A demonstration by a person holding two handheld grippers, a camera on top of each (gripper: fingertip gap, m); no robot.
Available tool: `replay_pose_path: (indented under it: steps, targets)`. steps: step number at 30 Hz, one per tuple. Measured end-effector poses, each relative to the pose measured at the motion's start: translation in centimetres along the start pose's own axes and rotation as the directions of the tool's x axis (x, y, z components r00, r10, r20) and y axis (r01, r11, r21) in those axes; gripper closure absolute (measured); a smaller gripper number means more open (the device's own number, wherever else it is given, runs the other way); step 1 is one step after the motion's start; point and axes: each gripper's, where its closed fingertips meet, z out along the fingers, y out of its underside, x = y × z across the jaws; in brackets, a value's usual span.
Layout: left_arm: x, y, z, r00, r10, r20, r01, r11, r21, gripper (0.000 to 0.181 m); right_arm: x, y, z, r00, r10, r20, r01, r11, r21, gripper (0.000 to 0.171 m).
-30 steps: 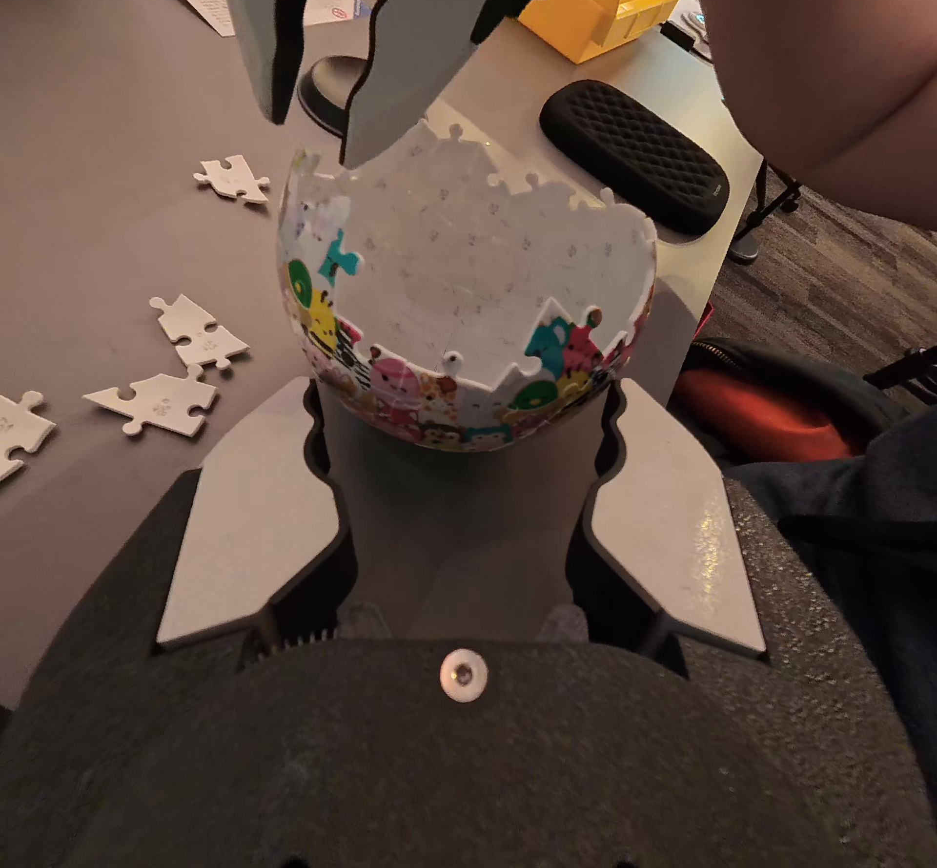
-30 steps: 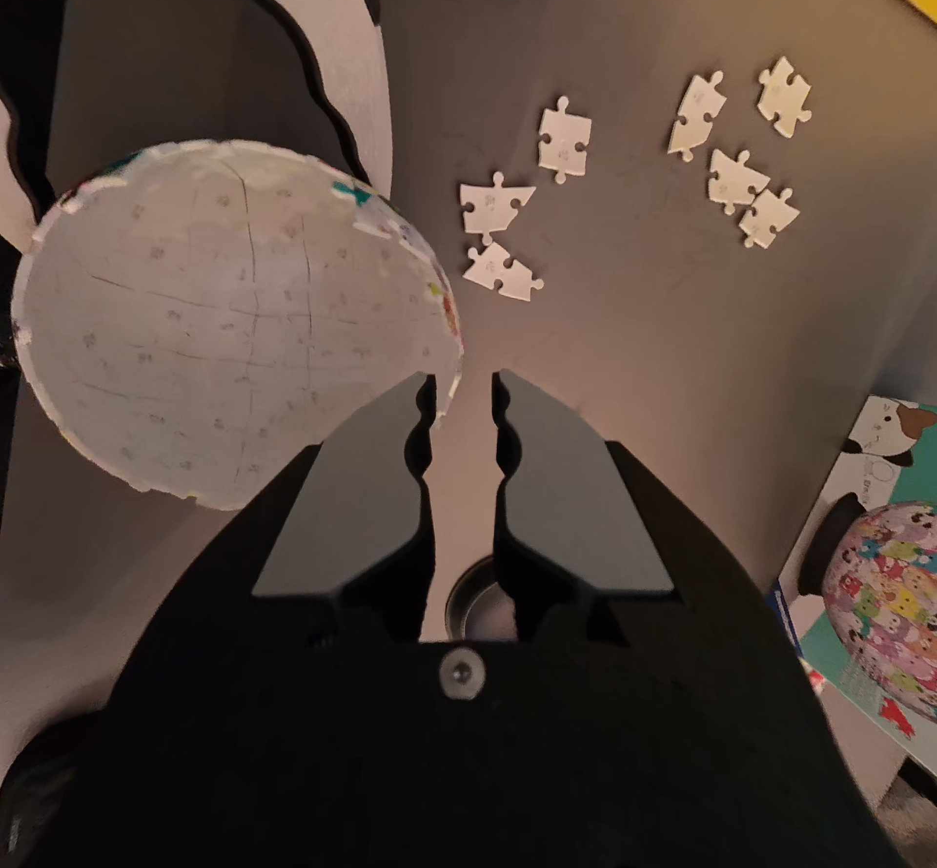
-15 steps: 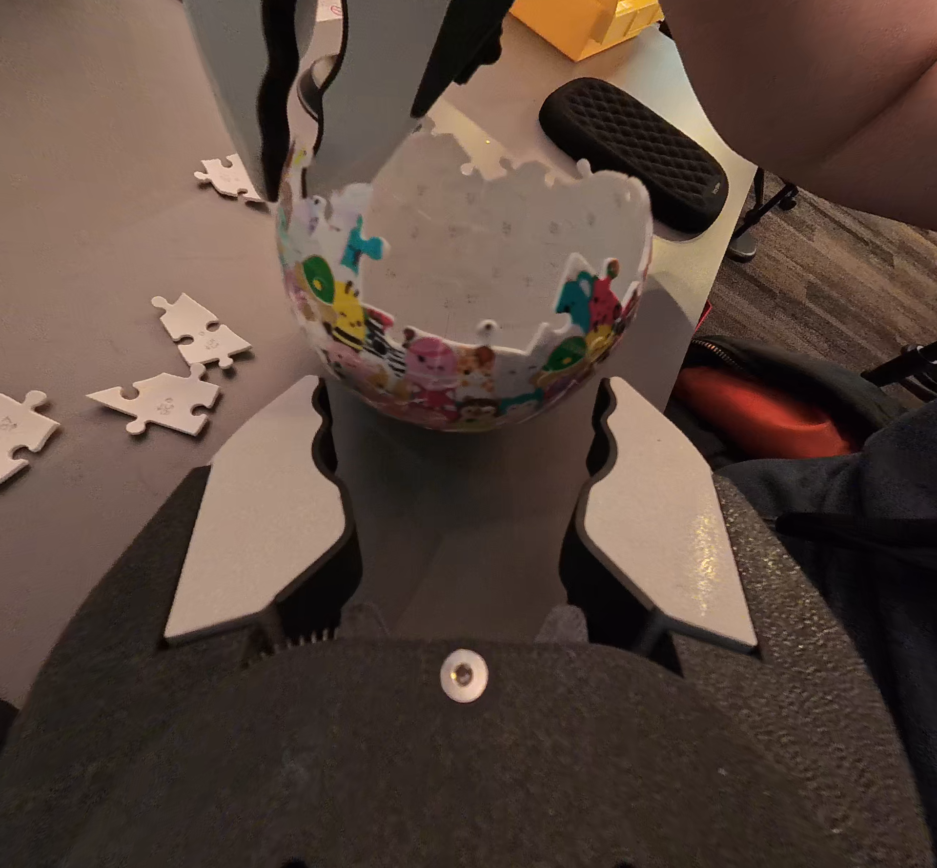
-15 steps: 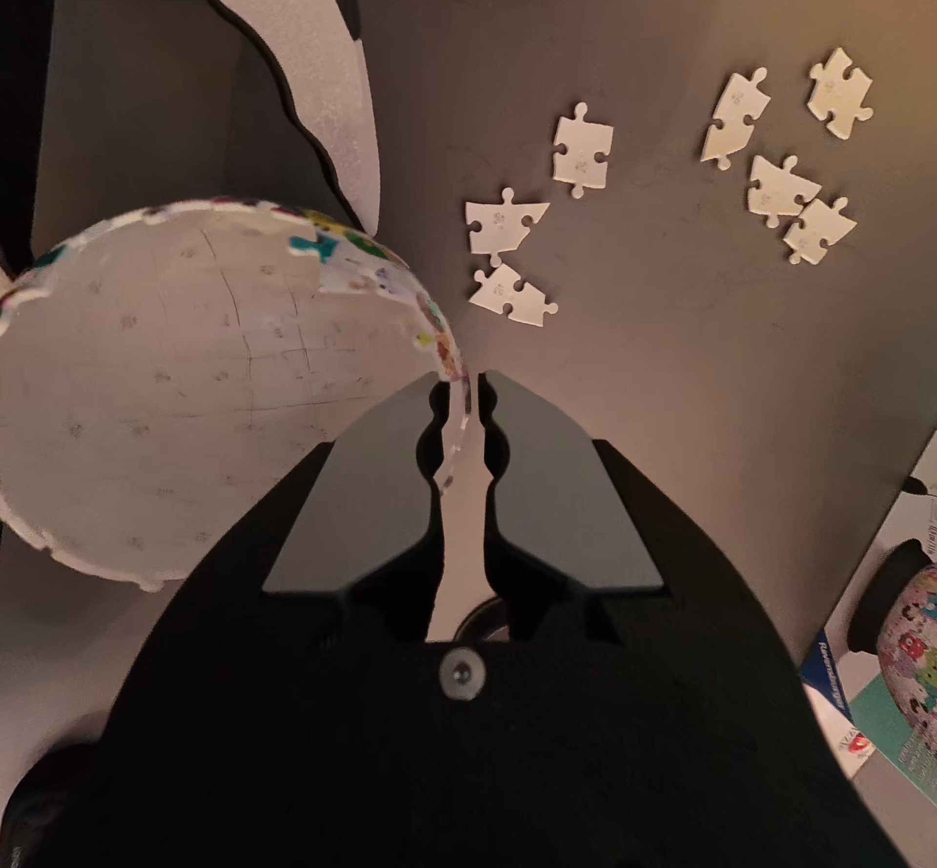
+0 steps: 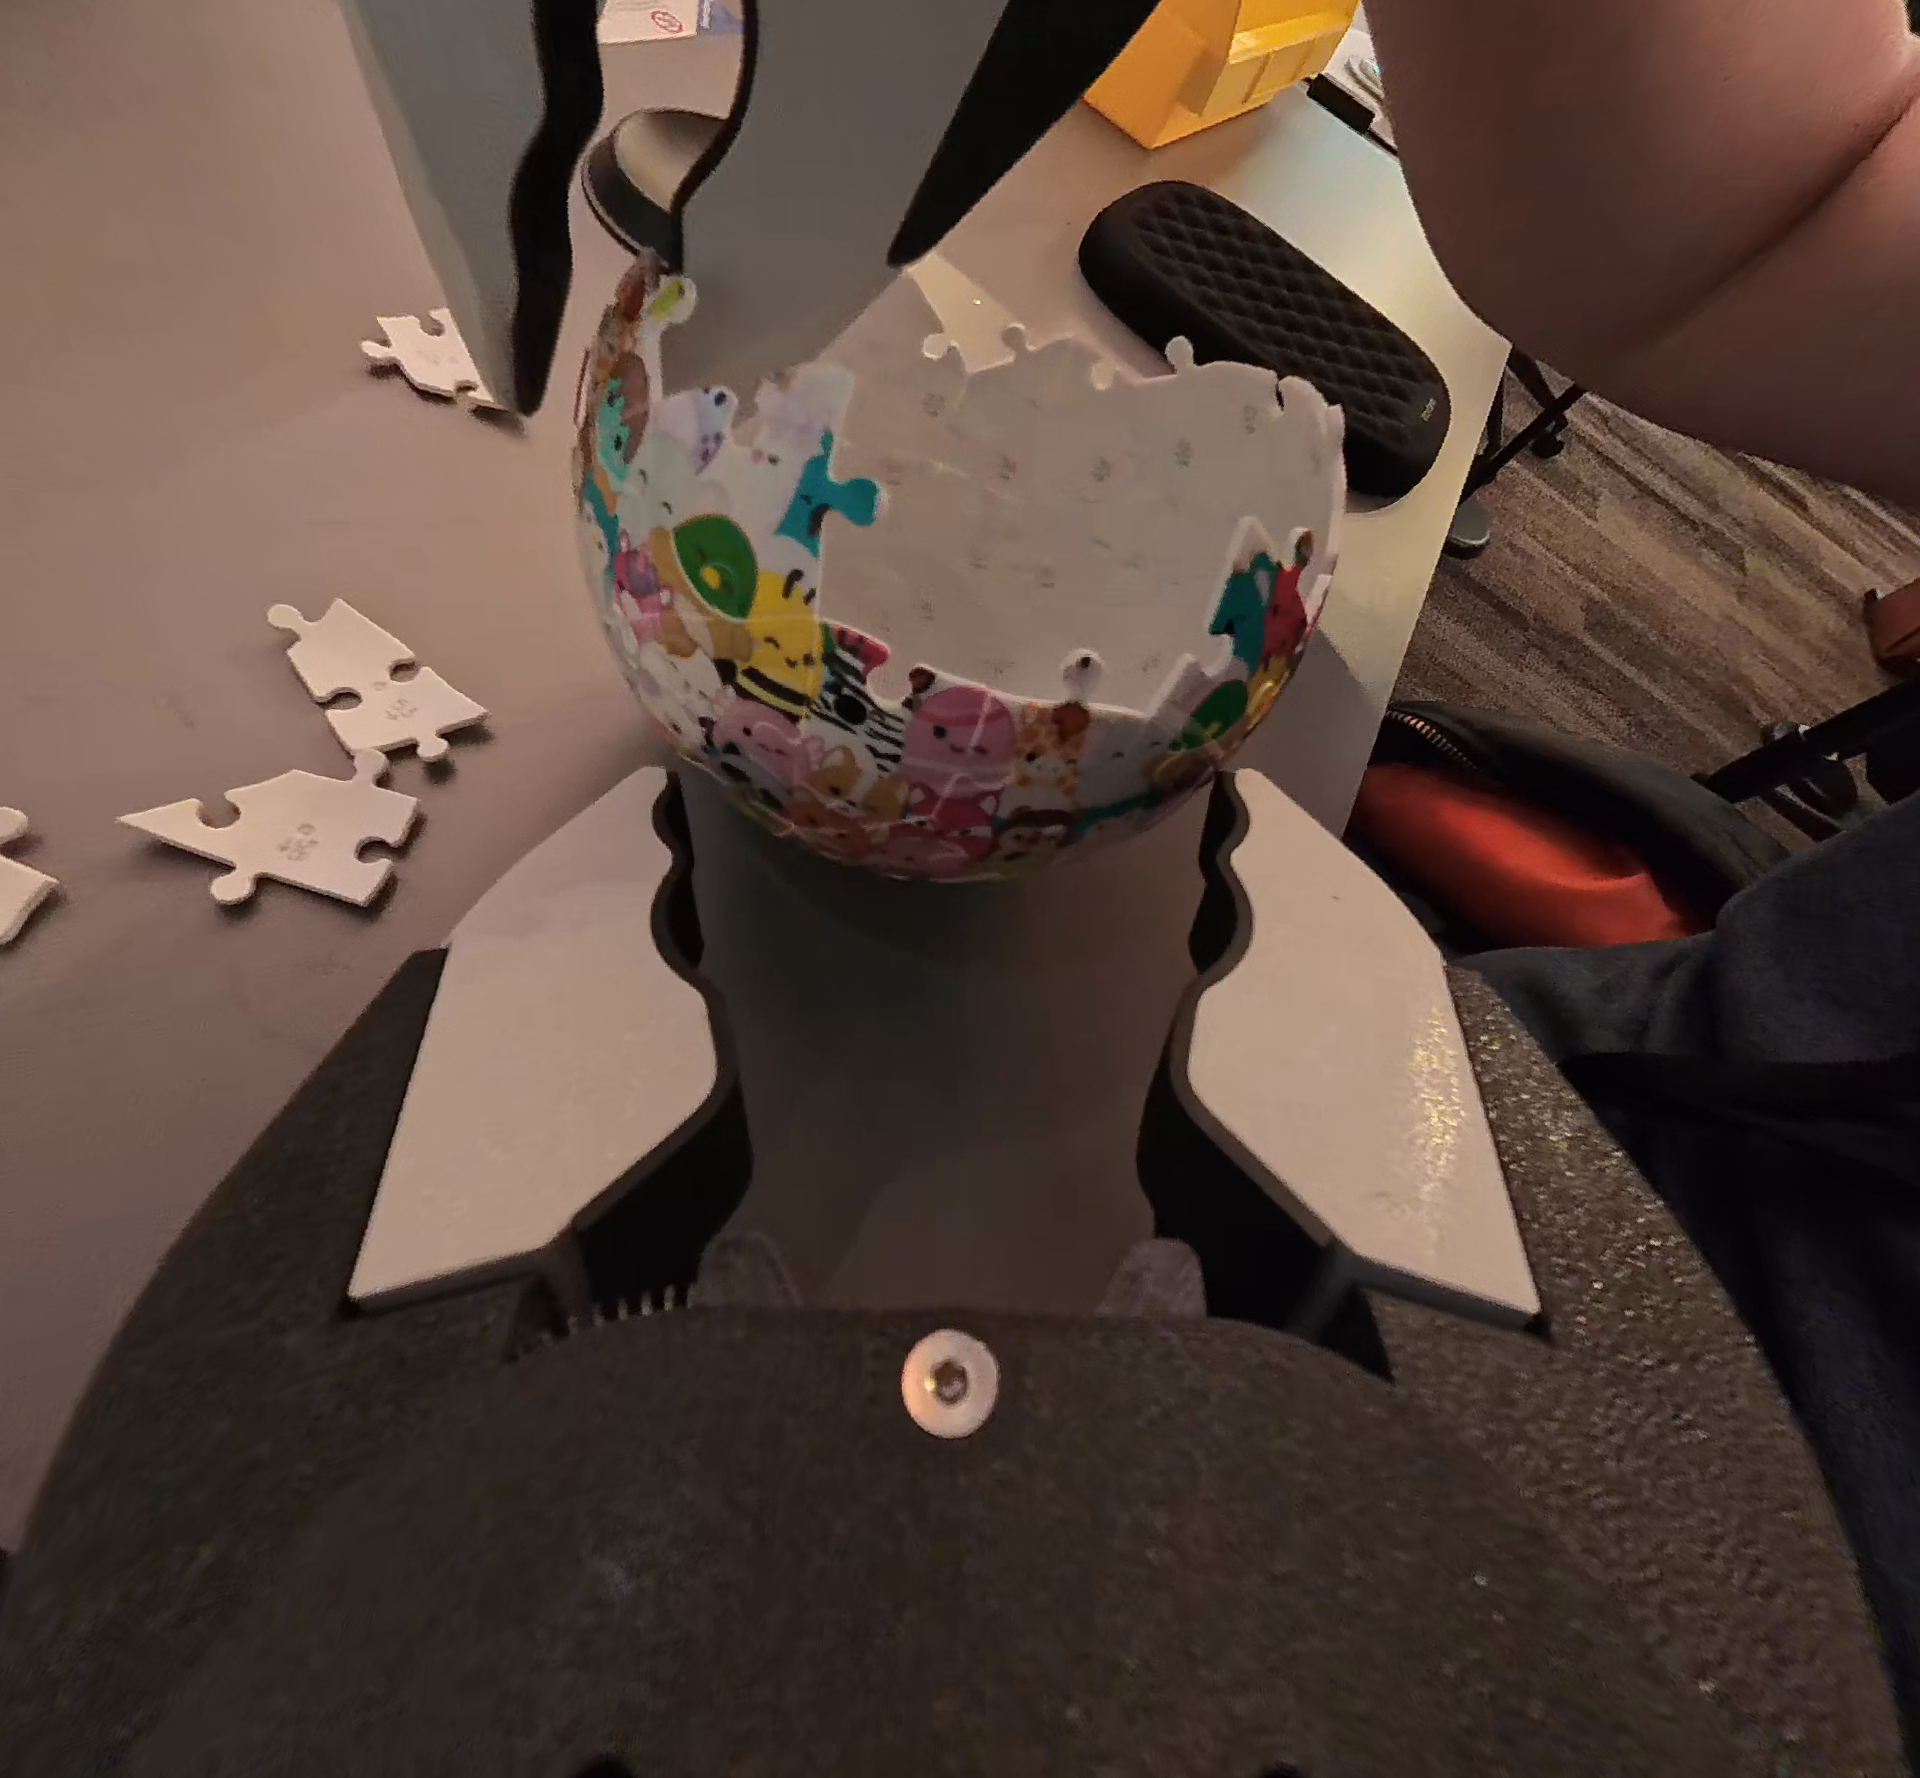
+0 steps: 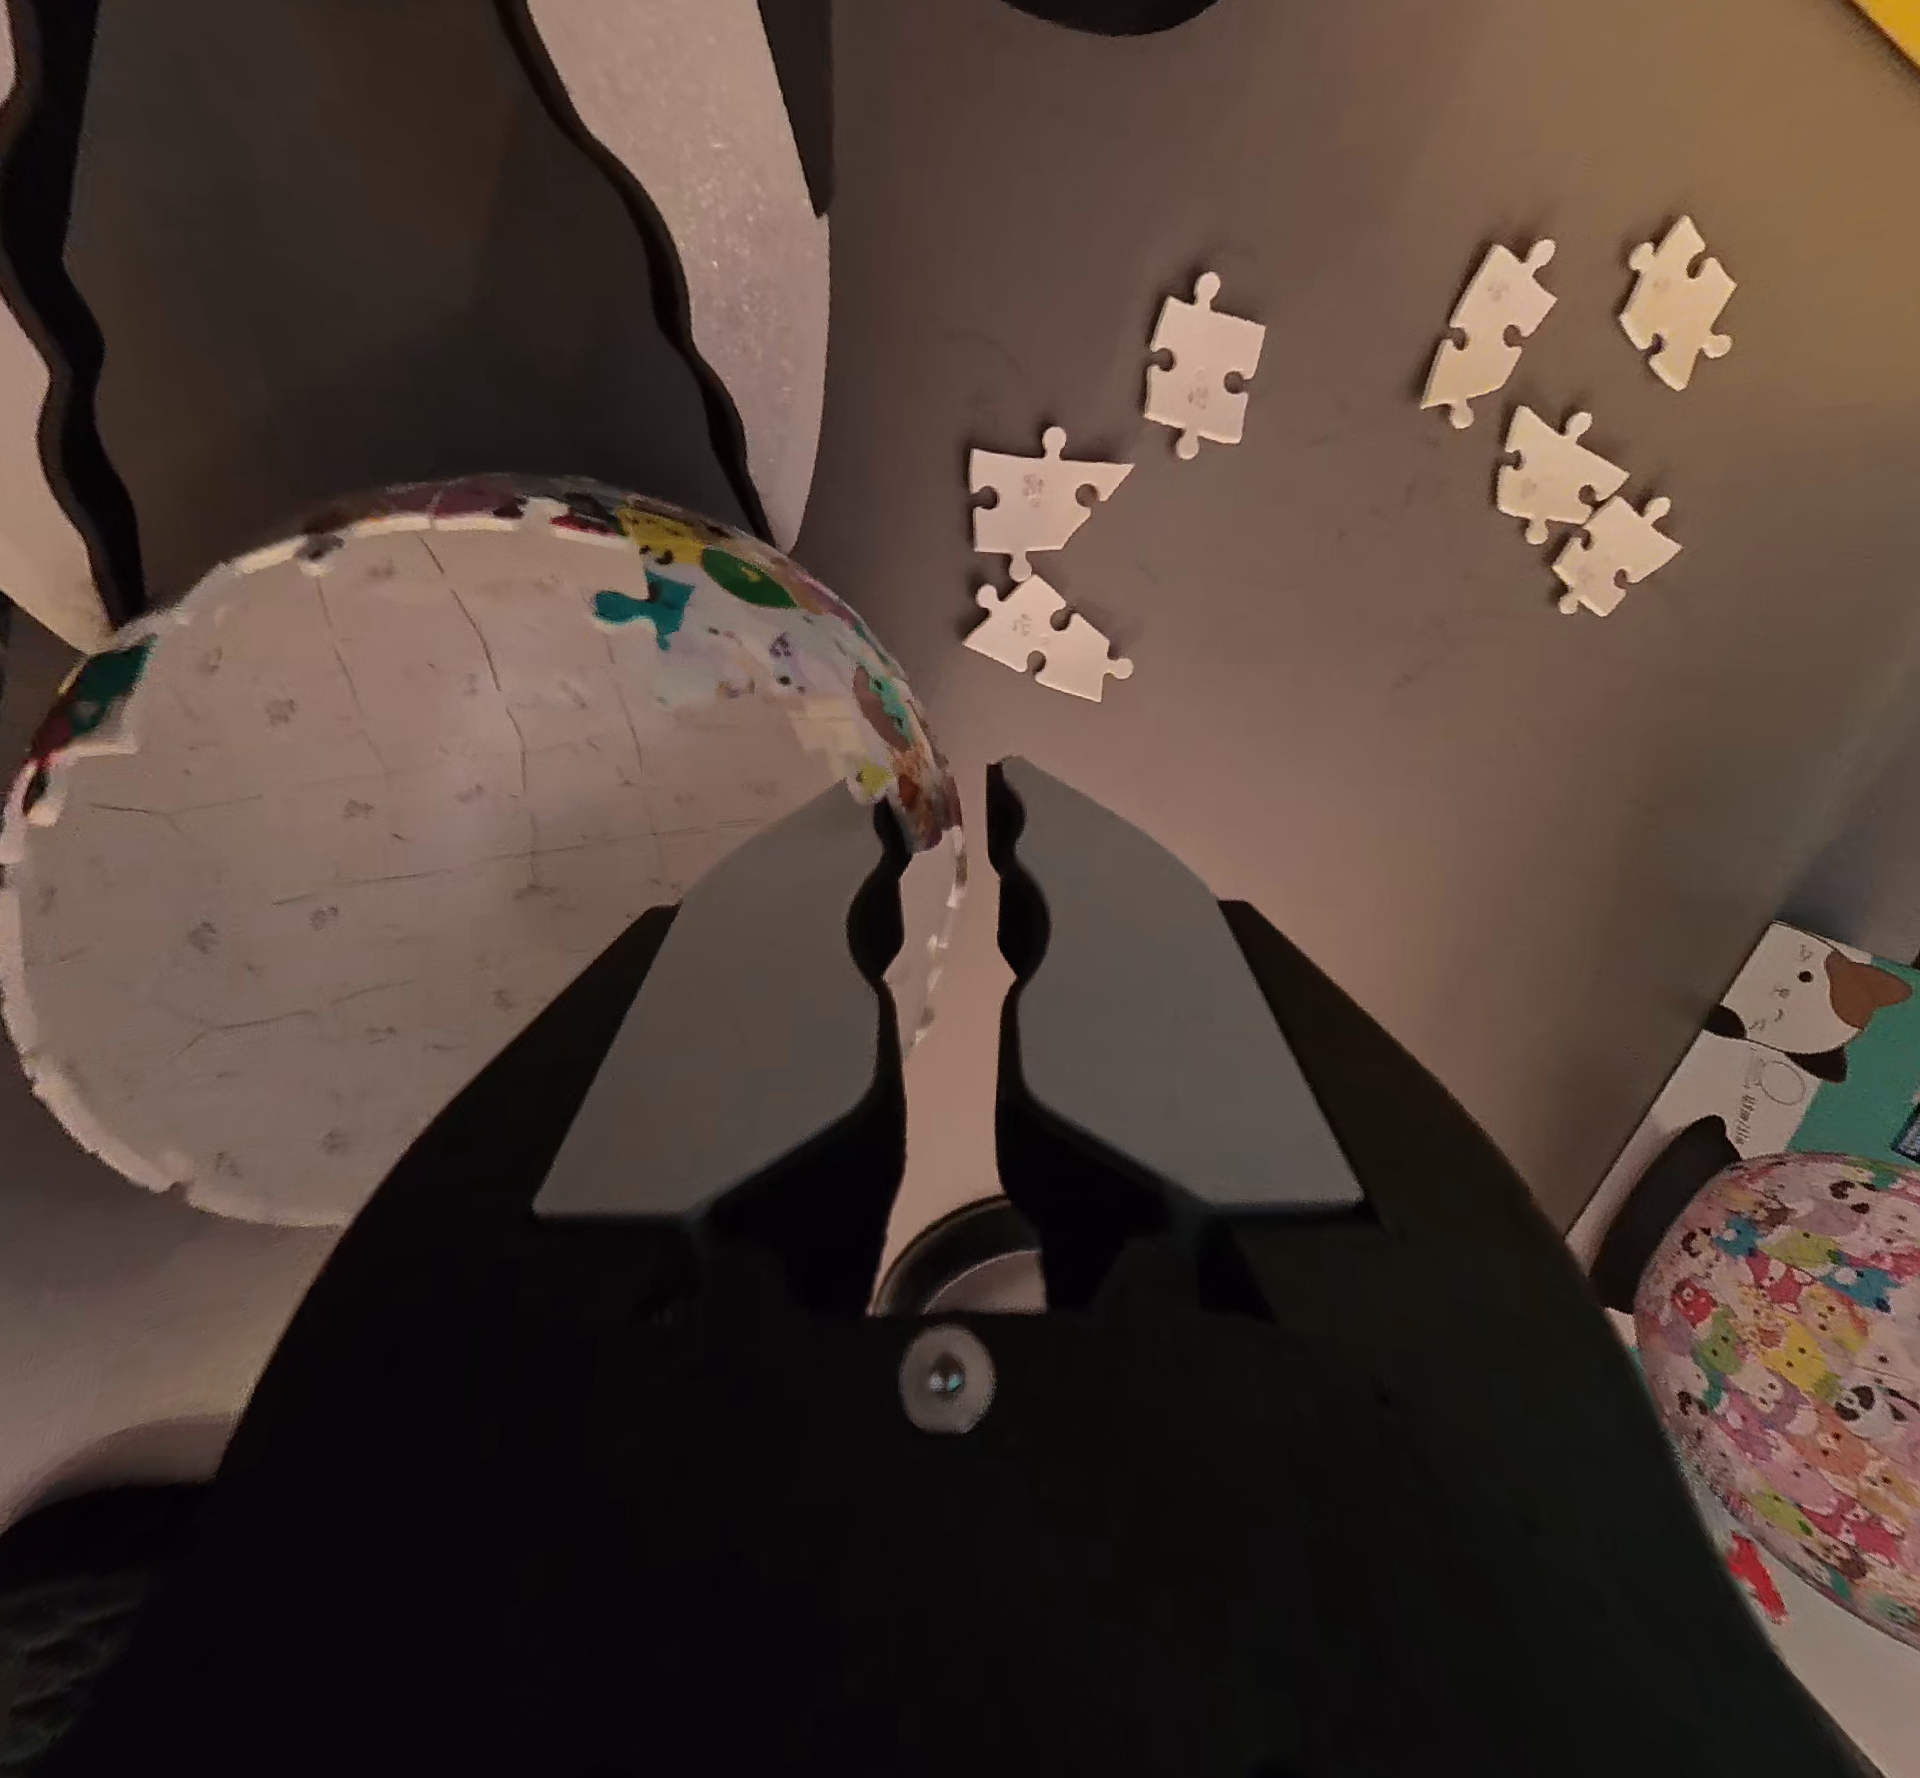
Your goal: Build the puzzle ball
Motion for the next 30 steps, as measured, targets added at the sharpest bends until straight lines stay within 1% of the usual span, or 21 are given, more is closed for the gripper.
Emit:
replay_pose_path:
  steps: [4,7,18,23,25,26,27,30]
  targets:
    - [0.0,0.1,-0.1,1.0,0.007,0.003,-0.007,1.0,-0.007,0.089,0.1,0.4,0.5,1.0,-0.008,-0.001,0.008,0.999,-0.035,0.158]
    - [-0.1,0.2,-0.1,1.0,0.009,0.004,-0.009,1.0,-0.011,0.09,0.1,0.5,0.7,1.0,-0.008,-0.003,0.008,0.999,-0.045,0.164]
    - [-0.1,0.3,0.0,1.0,0.007,0.0,-0.007,1.0,-0.014,0.09,0.1,1.0,0.5,1.0,0.026,-0.013,-0.027,0.997,-0.068,0.166]
    - [-0.1,0.2,0.1,1.0,0.008,0.001,-0.008,1.0,-0.016,0.091,0.2,1.0,0.6,0.999,0.034,-0.034,-0.036,0.998,-0.055,0.164]
    - [-0.1,0.2,0.1,1.0,0.008,0.0,-0.008,1.0,-0.016,0.09,0.3,1.1,0.7,0.999,0.034,-0.043,-0.036,0.997,-0.064,0.157]
    - [-0.1,0.2,0.1,1.0,0.007,-0.001,-0.007,1.0,-0.017,0.09,0.4,1.1,0.8,0.998,0.033,-0.051,-0.037,0.997,-0.069,0.158]
    - [-0.2,0.2,0.2,1.0,0.007,0.001,-0.007,1.0,-0.019,0.091,0.3,1.2,0.8,0.998,0.029,-0.047,-0.032,0.997,-0.069,0.164]
    - [-0.1,0.3,0.2,1.0,0.011,0.001,-0.011,1.0,-0.026,0.091,0.2,1.1,0.7,0.999,0.031,-0.04,-0.034,0.997,-0.065,0.165]
